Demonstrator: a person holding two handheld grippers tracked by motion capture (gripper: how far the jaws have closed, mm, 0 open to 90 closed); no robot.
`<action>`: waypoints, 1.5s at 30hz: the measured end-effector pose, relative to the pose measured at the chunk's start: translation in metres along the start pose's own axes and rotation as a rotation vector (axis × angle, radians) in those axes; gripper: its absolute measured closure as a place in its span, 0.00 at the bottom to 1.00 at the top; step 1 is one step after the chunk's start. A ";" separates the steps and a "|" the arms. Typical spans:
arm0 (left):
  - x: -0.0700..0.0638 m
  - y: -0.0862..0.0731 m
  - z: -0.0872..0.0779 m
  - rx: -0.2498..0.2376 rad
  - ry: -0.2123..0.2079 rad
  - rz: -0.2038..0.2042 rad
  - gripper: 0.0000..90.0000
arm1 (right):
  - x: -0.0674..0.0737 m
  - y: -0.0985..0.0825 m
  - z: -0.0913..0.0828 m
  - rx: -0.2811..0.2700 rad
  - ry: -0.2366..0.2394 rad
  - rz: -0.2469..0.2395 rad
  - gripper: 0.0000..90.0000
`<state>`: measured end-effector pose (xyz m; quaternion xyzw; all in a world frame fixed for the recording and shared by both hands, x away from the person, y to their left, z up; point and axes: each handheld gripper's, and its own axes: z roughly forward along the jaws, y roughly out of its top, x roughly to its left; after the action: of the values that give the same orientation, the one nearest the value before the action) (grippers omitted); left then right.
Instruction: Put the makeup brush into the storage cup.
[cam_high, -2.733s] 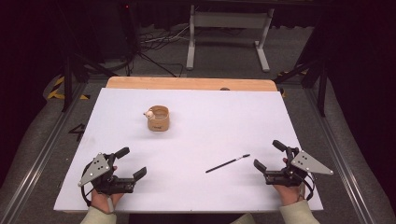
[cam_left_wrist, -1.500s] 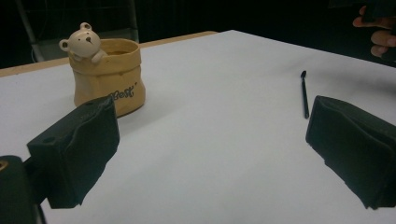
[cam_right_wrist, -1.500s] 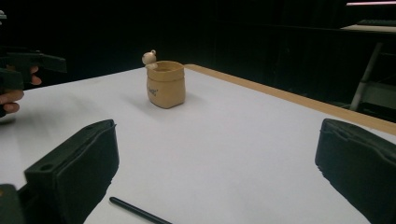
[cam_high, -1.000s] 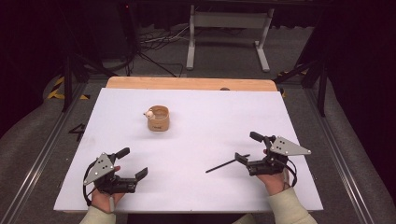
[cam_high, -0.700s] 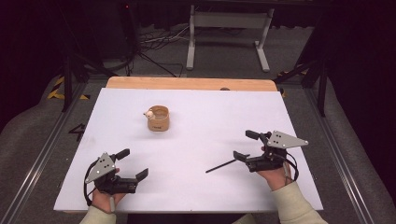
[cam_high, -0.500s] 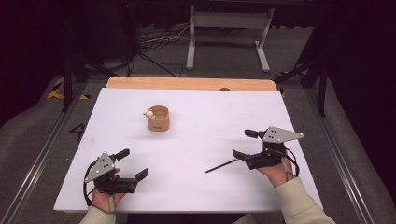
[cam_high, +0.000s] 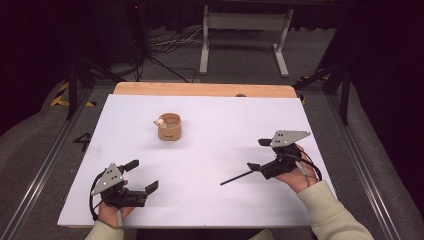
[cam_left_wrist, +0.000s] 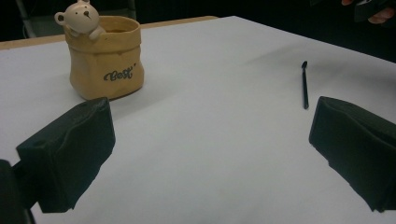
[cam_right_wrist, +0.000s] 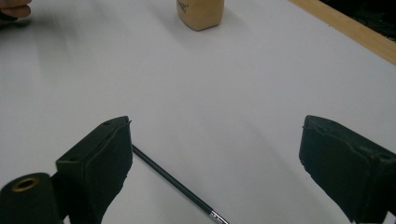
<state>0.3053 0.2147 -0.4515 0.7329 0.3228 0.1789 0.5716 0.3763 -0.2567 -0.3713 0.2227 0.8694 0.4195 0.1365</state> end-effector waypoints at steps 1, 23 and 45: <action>0.000 0.000 0.000 0.000 0.001 0.000 0.01 | 0.000 0.002 0.000 0.015 0.003 0.001 0.11; 0.002 0.000 -0.002 -0.003 0.000 -0.007 0.01 | -0.006 0.030 0.024 0.363 0.076 -0.022 0.18; 0.004 0.000 -0.003 -0.007 -0.011 -0.026 0.01 | -0.016 0.038 0.050 0.602 0.097 -0.071 0.20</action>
<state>0.3064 0.2194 -0.4509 0.7276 0.3286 0.1685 0.5781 0.4220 -0.2103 -0.3713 0.2023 0.9673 0.1482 0.0373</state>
